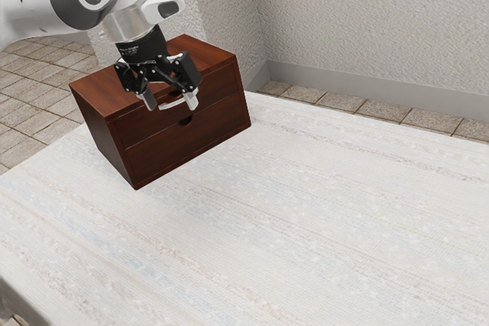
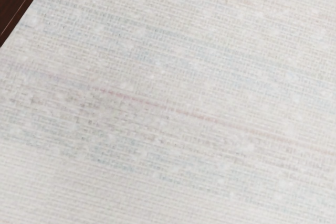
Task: Pull the drawer handle with one arm to open the drawer
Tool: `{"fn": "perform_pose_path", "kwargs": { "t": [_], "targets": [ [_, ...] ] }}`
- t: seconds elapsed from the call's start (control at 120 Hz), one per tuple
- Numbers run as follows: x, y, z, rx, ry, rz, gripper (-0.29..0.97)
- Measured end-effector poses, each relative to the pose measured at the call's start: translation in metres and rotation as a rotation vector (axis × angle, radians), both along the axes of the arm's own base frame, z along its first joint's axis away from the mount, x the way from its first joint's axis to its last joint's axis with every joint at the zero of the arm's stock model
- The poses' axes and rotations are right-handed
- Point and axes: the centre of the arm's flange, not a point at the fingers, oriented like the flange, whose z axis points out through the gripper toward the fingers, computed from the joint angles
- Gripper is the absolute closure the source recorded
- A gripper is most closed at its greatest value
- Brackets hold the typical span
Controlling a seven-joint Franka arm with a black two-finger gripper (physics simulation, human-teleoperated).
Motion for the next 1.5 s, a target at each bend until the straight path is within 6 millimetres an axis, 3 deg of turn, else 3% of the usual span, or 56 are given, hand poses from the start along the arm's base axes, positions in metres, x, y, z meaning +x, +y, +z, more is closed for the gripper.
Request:
{"fn": "perform_pose_path", "kwargs": {
  "t": [0.267,0.342,0.425,0.525,0.608,0.792,0.908,1.117,1.5],
  "targets": [
    [0.0,0.0,0.004,0.002,-0.007,-0.002,0.0],
    [-0.008,-0.001,0.033,0.019,-0.058,-0.007,0.0],
    [-0.039,0.001,0.093,0.049,-0.149,-0.012,0.0],
    [-0.048,-0.002,0.108,0.064,-0.165,-0.027,0.0],
    [-0.042,-0.008,0.103,0.07,-0.156,-0.055,0.0],
    [-0.013,-0.044,0.078,0.082,-0.142,-0.179,0.0],
    [0.002,-0.042,0.064,0.109,-0.143,-0.216,0.0],
    [0.011,-0.043,0.038,0.122,-0.093,-0.282,0.0],
    [0.018,-0.037,0.033,0.236,-0.076,-0.417,0.0]
  ]
}}
